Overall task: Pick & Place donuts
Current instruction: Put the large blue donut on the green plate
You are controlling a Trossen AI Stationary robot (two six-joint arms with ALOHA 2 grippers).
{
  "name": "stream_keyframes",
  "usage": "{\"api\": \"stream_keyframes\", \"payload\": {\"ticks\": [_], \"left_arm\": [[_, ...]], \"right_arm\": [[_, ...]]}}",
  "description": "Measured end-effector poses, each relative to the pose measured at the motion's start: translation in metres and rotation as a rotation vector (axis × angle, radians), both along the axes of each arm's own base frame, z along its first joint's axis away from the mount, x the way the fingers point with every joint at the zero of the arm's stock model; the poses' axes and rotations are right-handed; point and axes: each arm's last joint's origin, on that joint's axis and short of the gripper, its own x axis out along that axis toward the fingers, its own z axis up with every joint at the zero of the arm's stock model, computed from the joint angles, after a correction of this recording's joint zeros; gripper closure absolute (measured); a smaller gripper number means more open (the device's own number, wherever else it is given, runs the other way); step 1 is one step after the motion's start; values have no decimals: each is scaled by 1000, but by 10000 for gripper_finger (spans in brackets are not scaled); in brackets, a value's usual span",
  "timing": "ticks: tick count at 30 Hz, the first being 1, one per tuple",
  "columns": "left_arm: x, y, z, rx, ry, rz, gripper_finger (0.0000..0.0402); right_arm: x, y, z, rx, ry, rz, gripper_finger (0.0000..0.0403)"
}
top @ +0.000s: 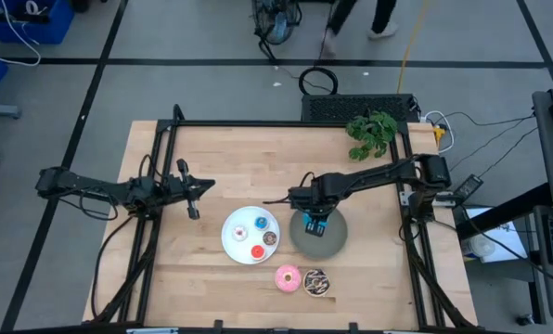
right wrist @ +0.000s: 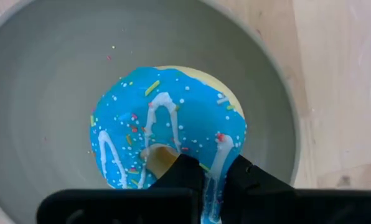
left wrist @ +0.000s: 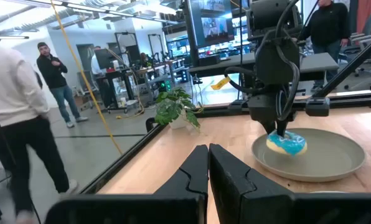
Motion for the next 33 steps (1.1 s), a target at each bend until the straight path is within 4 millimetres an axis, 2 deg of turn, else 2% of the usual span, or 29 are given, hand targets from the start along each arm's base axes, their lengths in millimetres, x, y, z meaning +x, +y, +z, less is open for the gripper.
{"api": "stream_keyframes", "payload": {"ticks": [10, 15, 20, 28, 33], "left_arm": [[0, 0, -1, -2, 10, 0, 380], [0, 0, -2, -3, 20, 0, 380], [0, 0, -2, -17, 11, -1, 380], [0, 0, -2, -20, 13, -2, 380], [0, 0, -2, -23, 12, -2, 380]], "right_arm": [[1, 0, 0, 3, -16, 27, 391], [4, 3, 1, 102, -42, 47, 391], [5, 2, 0, 73, -60, 32, 391], [-5, 0, -17, 75, -19, 14, 391], [-10, -4, -25, 74, -5, 1, 374]]}}
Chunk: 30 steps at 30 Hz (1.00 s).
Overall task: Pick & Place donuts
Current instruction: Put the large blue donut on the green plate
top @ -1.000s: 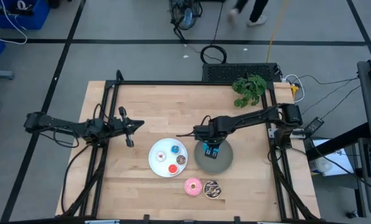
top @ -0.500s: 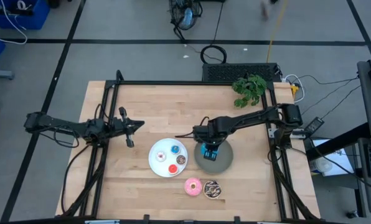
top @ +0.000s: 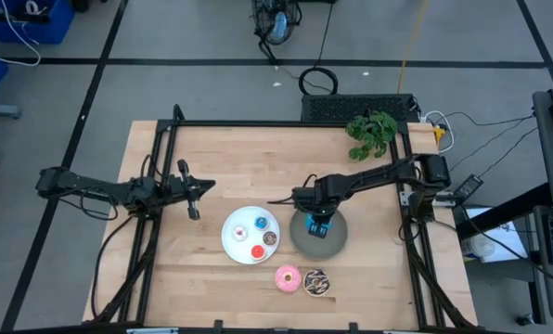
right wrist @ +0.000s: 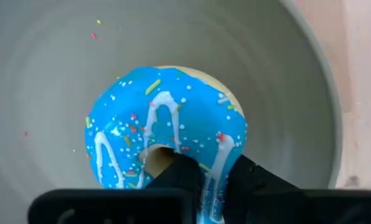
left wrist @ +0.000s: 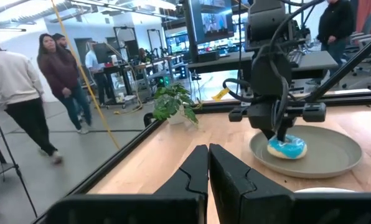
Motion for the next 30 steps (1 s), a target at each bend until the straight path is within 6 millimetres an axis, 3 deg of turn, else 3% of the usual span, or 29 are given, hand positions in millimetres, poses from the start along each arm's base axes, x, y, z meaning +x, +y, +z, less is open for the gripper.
{"api": "stream_keyframes", "payload": {"ticks": [14, 23, 30], "left_arm": [[0, 0, 0, -29, -7, -2, 380], [0, 0, 0, -46, -12, -3, 380], [0, 0, 0, -44, -12, -3, 380]], "right_arm": [[2, 1, -2, 3, -37, 4, 309], [0, 1, 10, -1, -70, 2, 235], [-2, 1, 20, -1, -105, 2, 203]]}}
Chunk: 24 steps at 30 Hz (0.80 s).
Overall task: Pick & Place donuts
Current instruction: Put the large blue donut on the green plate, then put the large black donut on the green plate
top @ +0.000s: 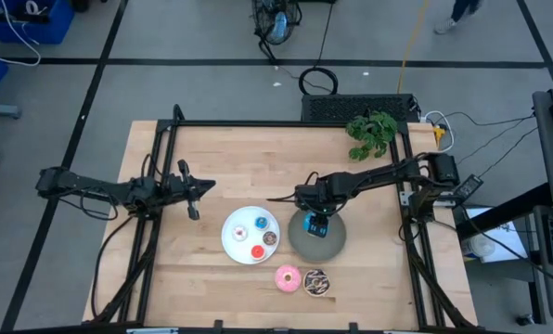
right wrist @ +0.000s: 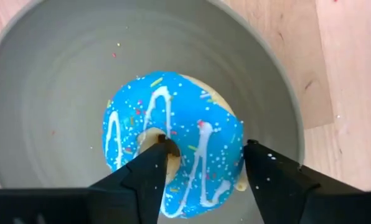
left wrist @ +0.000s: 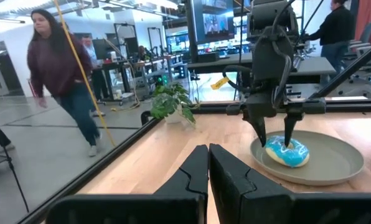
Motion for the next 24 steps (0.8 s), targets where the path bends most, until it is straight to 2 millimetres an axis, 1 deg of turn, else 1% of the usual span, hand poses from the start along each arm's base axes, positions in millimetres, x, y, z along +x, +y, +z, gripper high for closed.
{"api": "stream_keyframes", "payload": {"ticks": [7, 12, 15, 19, 24], "left_arm": [[0, 0, 0, -3, -1, -4, 380], [0, 0, 0, -2, 0, -8, 380], [0, 0, -1, 2, 7, -8, 380], [0, 0, -1, 2, 8, -8, 380], [0, 0, -1, 2, 8, -8, 380]], "right_arm": [[-2, 0, 0, -1, 17, 3, 195], [-8, 0, 10, -4, 16, 29, 195], [-14, -2, 25, -6, -17, 35, 195], [-27, -2, 53, 1, -96, 5, 195], [-43, 6, 88, 14, -241, -12, 195]]}}
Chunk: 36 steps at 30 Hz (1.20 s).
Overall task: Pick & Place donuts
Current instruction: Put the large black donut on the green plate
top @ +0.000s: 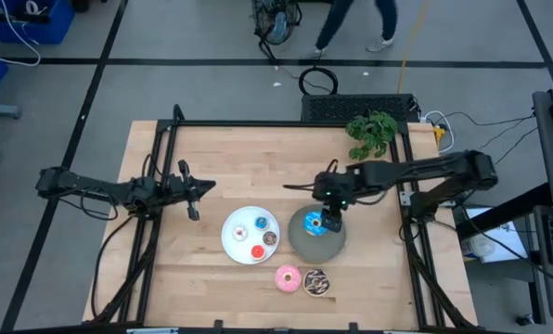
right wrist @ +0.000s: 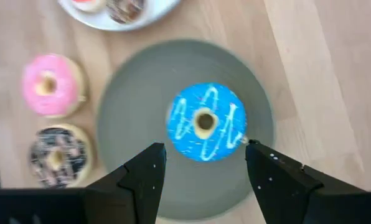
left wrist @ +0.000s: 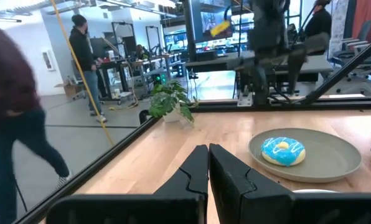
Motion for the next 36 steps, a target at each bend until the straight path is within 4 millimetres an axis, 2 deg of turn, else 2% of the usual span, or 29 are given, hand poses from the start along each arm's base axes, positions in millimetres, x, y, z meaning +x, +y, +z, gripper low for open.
{"api": "stream_keyframes", "payload": {"ticks": [4, 7, 12, 14, 16, 23, 27, 36], "left_arm": [[0, 0, 0, 0, -1, 0, 380], [0, 0, 0, 0, 0, 0, 380], [0, 0, 1, 27, -3, 2, 380], [0, 0, 1, 41, -4, 3, 380], [0, 0, 2, 46, -3, 3, 380], [0, 0, 1, 50, 0, 11, 380], [0, 0, 1, 48, 2, 10, 380], [0, 0, 1, 64, 9, 19, 380]], "right_arm": [[-12, 15, 19, -6, -87, 67, 206], [-19, 30, 29, -42, -148, 86, 237], [-25, 58, 37, -139, -240, 102, 326], [-28, 70, 35, -183, -246, 126, 369], [-28, 82, 31, -226, -244, 155, 394], [-23, 120, 12, -407, -269, 234, 401], [-18, 133, 5, -418, -294, 309, 395], [-7, 143, 9, -347, -450, 271, 402]]}}
